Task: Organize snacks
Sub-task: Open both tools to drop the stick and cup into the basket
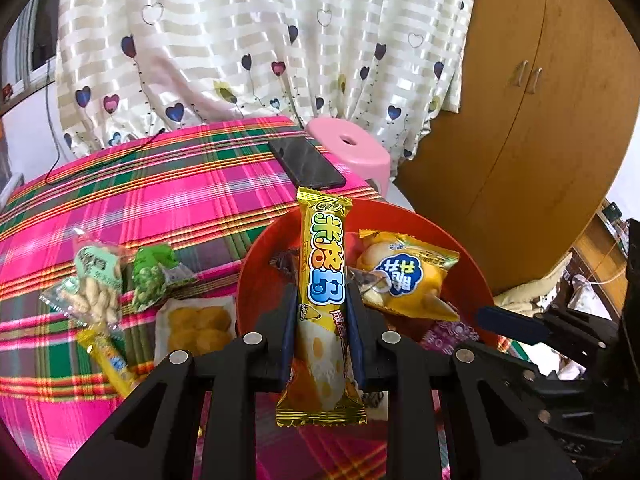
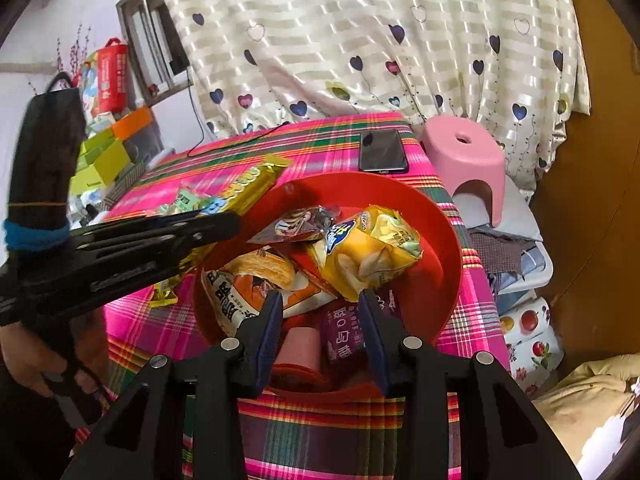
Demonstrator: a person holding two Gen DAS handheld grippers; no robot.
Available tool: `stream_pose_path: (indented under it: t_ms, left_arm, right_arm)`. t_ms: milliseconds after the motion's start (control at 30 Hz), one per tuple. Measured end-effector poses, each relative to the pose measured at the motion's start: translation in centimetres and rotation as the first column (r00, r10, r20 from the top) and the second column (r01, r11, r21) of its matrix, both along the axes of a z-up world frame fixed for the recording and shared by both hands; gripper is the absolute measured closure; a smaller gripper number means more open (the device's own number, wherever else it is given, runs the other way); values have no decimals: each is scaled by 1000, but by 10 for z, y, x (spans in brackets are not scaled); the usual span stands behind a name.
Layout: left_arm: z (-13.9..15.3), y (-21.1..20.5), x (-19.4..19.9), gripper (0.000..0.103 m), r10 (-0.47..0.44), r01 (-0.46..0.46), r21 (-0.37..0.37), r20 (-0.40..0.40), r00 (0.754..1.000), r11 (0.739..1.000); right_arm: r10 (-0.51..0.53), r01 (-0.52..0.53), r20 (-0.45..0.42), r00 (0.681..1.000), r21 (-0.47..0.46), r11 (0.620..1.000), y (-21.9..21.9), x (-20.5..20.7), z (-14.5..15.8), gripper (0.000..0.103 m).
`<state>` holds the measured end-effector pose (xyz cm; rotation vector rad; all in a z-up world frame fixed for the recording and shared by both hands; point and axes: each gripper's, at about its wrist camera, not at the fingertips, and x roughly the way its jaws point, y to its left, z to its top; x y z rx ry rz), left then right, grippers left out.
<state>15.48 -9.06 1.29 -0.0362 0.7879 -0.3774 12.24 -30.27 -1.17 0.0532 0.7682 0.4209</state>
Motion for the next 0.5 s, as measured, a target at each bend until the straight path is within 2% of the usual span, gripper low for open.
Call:
stream_pose_path:
  t_ms: [100,133,233,500]
  left_arm:
    - [-5,0,11,79,-10,10,-3,-24,1000,1000]
    - [-7,0,14,75,-12,12,-10,-32,999,1000]
    - [-9,3,16,52,-5,5,-26,-29,1000,1000]
    - [3,27,4,52,48,-47,-72,12,999,996]
  right_arm:
    - [-3,3,-2,1000,0,1000,-1,2,-1,66]
    - [-3,3,-2,1000,-1,1000,-1,2,0,66]
    - [-2,2,-2,1000,0,1000,-1,2,0,66]
    - [2,-2,11,1000,0,1000,-2,2,2,66]
